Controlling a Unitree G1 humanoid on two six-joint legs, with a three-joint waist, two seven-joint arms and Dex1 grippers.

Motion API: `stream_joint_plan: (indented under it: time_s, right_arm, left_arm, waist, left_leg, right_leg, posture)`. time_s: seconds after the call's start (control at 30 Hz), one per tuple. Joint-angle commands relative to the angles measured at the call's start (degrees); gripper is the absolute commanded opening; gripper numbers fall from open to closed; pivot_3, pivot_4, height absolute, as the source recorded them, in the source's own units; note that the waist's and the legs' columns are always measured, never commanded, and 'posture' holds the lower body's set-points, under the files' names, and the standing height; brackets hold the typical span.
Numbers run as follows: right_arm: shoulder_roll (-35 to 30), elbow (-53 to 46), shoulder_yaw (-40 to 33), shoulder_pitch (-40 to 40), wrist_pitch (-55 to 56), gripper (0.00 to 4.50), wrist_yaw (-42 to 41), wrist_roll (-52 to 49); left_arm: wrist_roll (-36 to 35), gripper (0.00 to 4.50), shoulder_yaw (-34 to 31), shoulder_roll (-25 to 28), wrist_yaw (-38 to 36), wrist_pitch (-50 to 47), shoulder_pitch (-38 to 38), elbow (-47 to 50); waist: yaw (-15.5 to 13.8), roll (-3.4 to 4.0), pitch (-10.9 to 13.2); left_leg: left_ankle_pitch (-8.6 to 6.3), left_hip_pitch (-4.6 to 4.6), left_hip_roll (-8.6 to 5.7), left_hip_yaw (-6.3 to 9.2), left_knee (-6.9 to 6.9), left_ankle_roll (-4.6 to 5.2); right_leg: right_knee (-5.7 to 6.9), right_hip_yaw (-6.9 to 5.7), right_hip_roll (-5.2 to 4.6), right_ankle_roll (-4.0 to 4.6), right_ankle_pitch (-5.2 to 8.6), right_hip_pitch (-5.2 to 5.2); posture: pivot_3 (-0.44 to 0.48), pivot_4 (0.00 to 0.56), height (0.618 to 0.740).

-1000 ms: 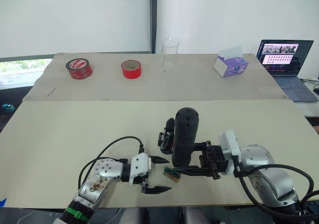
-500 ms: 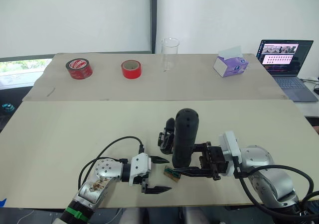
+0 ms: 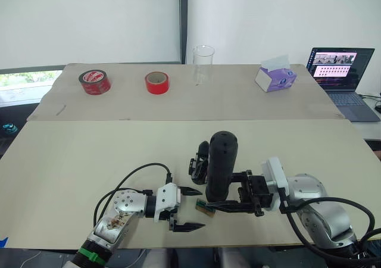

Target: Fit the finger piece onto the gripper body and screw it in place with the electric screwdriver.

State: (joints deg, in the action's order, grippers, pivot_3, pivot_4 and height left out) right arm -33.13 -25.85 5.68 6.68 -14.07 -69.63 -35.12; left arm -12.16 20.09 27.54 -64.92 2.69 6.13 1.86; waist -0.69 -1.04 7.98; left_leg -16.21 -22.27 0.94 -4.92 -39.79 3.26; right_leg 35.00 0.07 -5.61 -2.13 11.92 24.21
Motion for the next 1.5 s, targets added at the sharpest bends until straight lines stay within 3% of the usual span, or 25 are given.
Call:
stream_joint_plan:
  time_s: [0.03,1.5]
  right_arm:
    - [0.31,-2.23,-1.55,1.64,1.33,1.92,0.19,-2.0]
    - [0.62,-1.34,-1.68,0.53,2.39,1.92,0.4,-0.88]
  left_arm:
    - [1.31,4.5,0.27,0.81,0.65,-1.44,-1.47,-2.76]
    - [1.15,4.5,-0.05,1.03,0.46,0.09,-1.69,-4.52]
  waist:
    - [0.0,0.0,0.0]
    - [0.0,0.0,0.0]
  left_leg:
    - [0.0,0.0,0.0,0.0,0.0,0.0]
    - [0.0,0.0,0.01,0.0,0.01,0.0]
  right_leg:
    - [0.0,0.0,0.0,0.0,0.0,0.0]
    - [0.0,0.0,-0.01,0.0,0.0,0.0]
  posture:
    - [0.0,0.15,0.74]
    - [0.0,0.15,0.74]
